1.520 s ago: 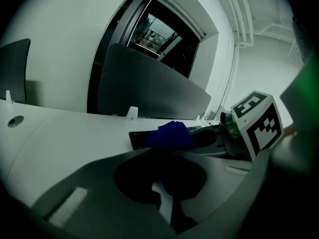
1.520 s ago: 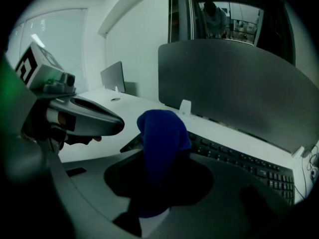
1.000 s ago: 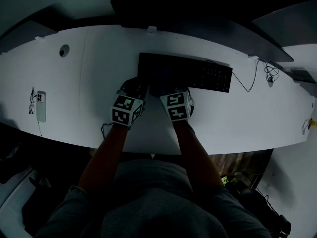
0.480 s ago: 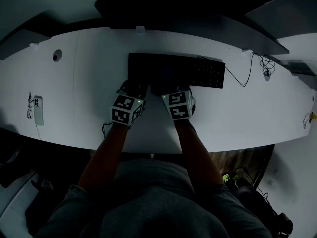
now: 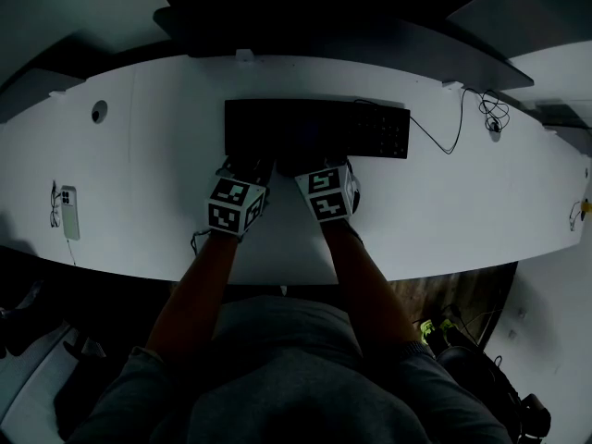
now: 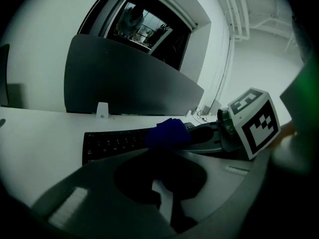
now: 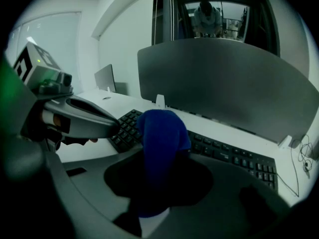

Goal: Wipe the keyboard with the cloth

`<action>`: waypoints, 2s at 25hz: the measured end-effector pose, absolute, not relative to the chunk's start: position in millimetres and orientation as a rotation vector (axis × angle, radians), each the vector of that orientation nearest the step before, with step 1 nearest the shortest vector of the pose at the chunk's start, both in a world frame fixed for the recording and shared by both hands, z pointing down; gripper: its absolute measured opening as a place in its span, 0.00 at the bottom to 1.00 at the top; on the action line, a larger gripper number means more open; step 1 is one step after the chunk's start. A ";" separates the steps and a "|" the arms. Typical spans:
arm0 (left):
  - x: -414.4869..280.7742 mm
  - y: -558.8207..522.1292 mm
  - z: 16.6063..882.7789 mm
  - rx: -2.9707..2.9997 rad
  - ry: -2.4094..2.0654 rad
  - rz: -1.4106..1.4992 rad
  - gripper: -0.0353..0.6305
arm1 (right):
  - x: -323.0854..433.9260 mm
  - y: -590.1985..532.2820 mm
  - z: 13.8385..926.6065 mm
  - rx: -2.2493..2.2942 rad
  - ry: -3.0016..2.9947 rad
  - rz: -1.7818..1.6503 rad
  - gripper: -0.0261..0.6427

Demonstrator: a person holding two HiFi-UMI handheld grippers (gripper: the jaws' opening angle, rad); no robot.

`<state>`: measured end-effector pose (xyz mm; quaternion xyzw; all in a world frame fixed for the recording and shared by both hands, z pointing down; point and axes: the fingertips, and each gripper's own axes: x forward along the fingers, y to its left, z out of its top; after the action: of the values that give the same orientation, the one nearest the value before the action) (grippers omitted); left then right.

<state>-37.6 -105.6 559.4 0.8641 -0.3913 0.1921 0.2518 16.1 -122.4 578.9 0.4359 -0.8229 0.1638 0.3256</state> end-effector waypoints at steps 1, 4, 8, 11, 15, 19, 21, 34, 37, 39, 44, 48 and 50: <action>-35.8 -105.2 559.7 2.349 -1.063 0.523 0.06 | 17.8 -122.4 579.0 1.144 -2.156 0.432 0.24; -30.3 -103.9 560.5 2.347 -1.059 0.528 0.06 | 25.0 -122.2 579.2 1.149 -2.154 0.437 0.24; -22.2 -103.7 560.0 2.351 -1.056 0.531 0.06 | 33.3 -123.1 579.6 1.145 -2.154 0.413 0.24; -15.1 -103.7 560.4 2.355 -1.048 0.535 0.06 | 40.9 -123.4 579.2 1.148 -2.147 0.406 0.24; -3.9 -103.8 559.9 2.361 -1.037 0.540 0.06 | 52.3 -122.5 579.5 1.162 -2.147 0.421 0.24; 6.8 -105.2 560.2 2.367 -1.025 0.542 0.06 | 63.4 -122.8 579.1 1.168 -2.138 0.412 0.24; 11.5 -105.8 560.8 2.369 -1.020 0.545 0.06 | 66.7 -122.5 579.0 1.167 -2.136 0.413 0.24; 39.7 -103.6 564.8 2.370 -1.012 0.549 0.06 | 99.3 -120.7 579.5 1.190 -2.126 0.401 0.24; 46.4 -103.1 564.8 2.371 -1.013 0.546 0.06 | 105.7 -120.4 578.9 1.185 -2.123 0.389 0.24; 51.2 -102.6 564.2 2.372 -1.015 0.545 0.06 | 108.4 -119.9 578.1 1.180 -2.122 0.378 0.24; 63.2 -102.9 563.8 2.374 -1.021 0.541 0.06 | 119.4 -118.8 578.7 1.172 -2.115 0.357 0.24; 71.7 -103.4 563.3 2.372 -1.028 0.536 0.06 | 126.5 -118.6 577.3 1.155 -2.112 0.327 0.24; 76.6 -103.6 563.8 2.373 -1.029 0.534 0.06 | 131.3 -118.7 577.3 1.150 -2.109 0.310 0.24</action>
<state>76.6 -103.6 563.8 0.8704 -0.3776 0.1961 0.2477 131.3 -118.7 577.3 0.4443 -0.8150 0.1197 0.3521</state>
